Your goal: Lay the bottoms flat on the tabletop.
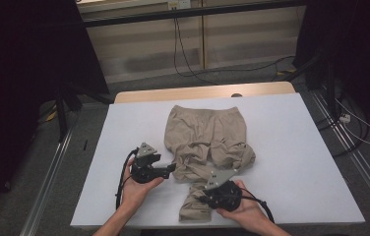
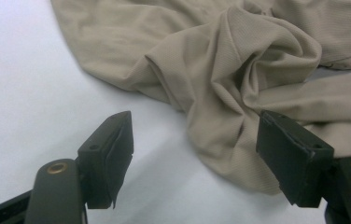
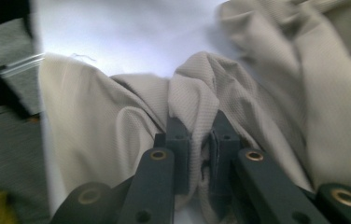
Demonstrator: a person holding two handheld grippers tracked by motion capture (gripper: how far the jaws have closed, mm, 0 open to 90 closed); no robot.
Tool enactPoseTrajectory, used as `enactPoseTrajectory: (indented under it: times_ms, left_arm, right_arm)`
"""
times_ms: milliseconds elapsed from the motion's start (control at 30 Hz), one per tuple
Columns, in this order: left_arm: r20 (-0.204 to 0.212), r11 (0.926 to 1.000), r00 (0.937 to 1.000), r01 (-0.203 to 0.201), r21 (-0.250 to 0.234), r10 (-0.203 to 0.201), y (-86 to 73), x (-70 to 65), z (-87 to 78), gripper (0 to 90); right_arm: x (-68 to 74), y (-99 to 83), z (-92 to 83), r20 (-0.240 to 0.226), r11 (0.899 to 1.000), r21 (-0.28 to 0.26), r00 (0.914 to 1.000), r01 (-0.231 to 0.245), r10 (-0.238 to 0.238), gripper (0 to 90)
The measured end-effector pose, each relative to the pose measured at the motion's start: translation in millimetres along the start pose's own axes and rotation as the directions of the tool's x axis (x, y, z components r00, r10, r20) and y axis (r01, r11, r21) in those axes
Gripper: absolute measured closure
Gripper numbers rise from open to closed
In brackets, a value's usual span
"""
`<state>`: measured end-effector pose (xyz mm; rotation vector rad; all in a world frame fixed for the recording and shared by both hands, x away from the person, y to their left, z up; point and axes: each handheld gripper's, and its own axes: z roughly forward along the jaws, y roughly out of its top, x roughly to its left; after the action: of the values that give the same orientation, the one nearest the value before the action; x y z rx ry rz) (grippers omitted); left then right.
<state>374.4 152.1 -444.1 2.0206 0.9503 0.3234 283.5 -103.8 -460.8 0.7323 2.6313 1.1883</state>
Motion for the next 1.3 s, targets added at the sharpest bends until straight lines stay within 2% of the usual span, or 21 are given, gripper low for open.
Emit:
enactPoseTrajectory:
  times_ms: [133, 200, 267, 333, 367, 433, 533, 600, 633, 700, 767, 800, 867, 933, 967, 1000, 1100, 1200, 1300]
  left_arm:
    - [0.004, 0.9998, 0.9998, -0.017, 0.010, 0.017, 0.4, -2.7, 1.5, 29.6]
    - [0.008, 0.9998, 0.9998, -0.020, 0.003, 0.020, 0.4, -4.7, 1.2, 31.1]
    - [0.009, 0.9998, 0.9998, -0.019, 0.001, 0.019, 0.4, -4.7, 0.9, 31.2]
    - [0.007, 0.9998, 0.9998, -0.018, 0.007, 0.018, 0.3, -3.8, 1.3, 31.1]
    - [0.005, 0.9998, 0.9998, -0.020, 0.007, 0.020, 0.3, -3.1, 1.7, 31.1]
    - [0.004, 0.9998, 0.9999, -0.016, 0.011, 0.016, 0.4, -2.4, 2.4, 31.1]
    - [0.002, 0.9999, 0.9999, -0.014, 0.009, 0.014, 0.4, -3.3, 2.9, 30.9]
    - [0.005, 0.9998, 0.9998, -0.020, 0.007, 0.020, 0.3, -3.5, 2.9, 30.9]
    - [0.006, 0.9998, 0.9998, -0.021, 0.007, 0.021, 0.3, -3.6, 2.9, 30.8]
    - [0.007, 0.9997, 0.9997, -0.022, 0.007, 0.022, 0.2, -3.6, 2.8, 30.8]
    - [0.008, 0.9997, 0.9997, -0.023, 0.008, 0.023, 0.2, -3.3, 2.9, 30.7]
    - [0.010, 0.9997, 0.9997, -0.023, 0.007, 0.022, 0.2, -3.3, 3.2, 30.7]
    - [0.010, 0.9997, 0.9997, -0.024, 0.010, 0.024, 0.2, -3.3, 3.8, 30.7]
    - [0.012, 0.9995, 0.9996, -0.028, 0.015, 0.027, 0.3, -3.9, 4.1, 30.7]
    - [0.012, 0.9995, 0.9995, -0.028, 0.015, 0.028, 0.3, -4.4, 4.1, 30.7]
    - [0.012, 0.9994, 0.9994, -0.033, 0.013, 0.033, 0.4, -4.6, 3.7, 30.7]
    - [0.012, 0.9997, 0.9996, -0.025, 0.007, 0.025, 0.2, -4.3, 3.2, 30.7]
    - [0.010, 0.9997, 0.9997, -0.022, 0.010, 0.022, 0.3, -2.5, 2.1, 30.7]
    - [0.004, 0.9998, 0.9998, -0.018, 0.011, 0.018, 0.1, -2.4, 2.1, 30.7]
  right_arm:
    - [27.2, -8.2, -9.5, -0.084, 1.000, 0.001, 0.9964, 0.006, -0.006, 81.9]
    - [39.3, -10.4, -13.4, -0.127, 0.999, 0.007, 0.9914, 0.033, -0.032, 81.8]
    - [45.3, -10.6, -17.9, -0.122, 0.998, 0.003, 0.9908, 0.059, -0.058, 78.8]
    - [39.2, -6.9, -21.6, -0.101, 0.999, -0.030, 0.9941, 0.037, -0.040, 63.6]
    - [34.1, -4.1, -22.8, -0.064, 0.998, -0.045, 0.9973, 0.032, -0.034, 54.5]
    - [20.9, 2.3, -22.4, 0.035, 0.998, -0.046, 0.9983, 0.049, -0.048, 48.6]
    - [3.8, 7.3, -13.6, 0.064, 0.999, -0.043, 0.9976, 0.027, -0.024, 40.1]
    - [-2.9, 9.8, -3.9, 0.090, 0.999, -0.024, 0.9950, 0.047, -0.044, 38.0]
    - [-6.3, 11.4, 1.4, 0.118, 0.998, -0.017, 0.9917, 0.054, -0.051, 34.3]
    - [-12.2, 13.6, 5.8, 0.108, 0.999, -0.010, 0.9933, 0.043, -0.042, 31.5]
    - [-19.1, 12.2, 9.5, 0.058, 1.000, 0.009, 0.9983, 0.009, -0.009, 31.0]
    - [-22.8, 10.0, 10.7, 0.044, 1.000, 0.007, 0.9988, -0.021, 0.021, 31.3]
    - [-24.9, 8.7, 11.2, 0.032, 0.999, 0.004, 0.9990, -0.033, 0.033, 35.5]
    - [-25.5, 8.6, 10.0, 0.063, 0.999, 0.009, 0.9975, -0.034, 0.033, 54.2]
    - [-27.0, 7.9, 8.0, 0.063, 1.000, 0.015, 0.9977, -0.028, 0.027, 72.4]
    - [-27.4, 6.9, 6.8, 0.029, 0.999, 0.020, 0.9987, -0.043, 0.043, 77.8]
    - [-18.4, 7.3, 4.9, 0.060, 0.999, 0.035, 0.9979, -0.025, 0.022, 82.4]
    - [-8.1, 6.4, 2.6, 0.023, 0.999, 0.039, 0.9996, -0.017, 0.017, 83.0]
    - [4.7, 1.6, -2.9, -0.037, 0.999, 0.037, 0.9989, -0.027, 0.029, 83.2]
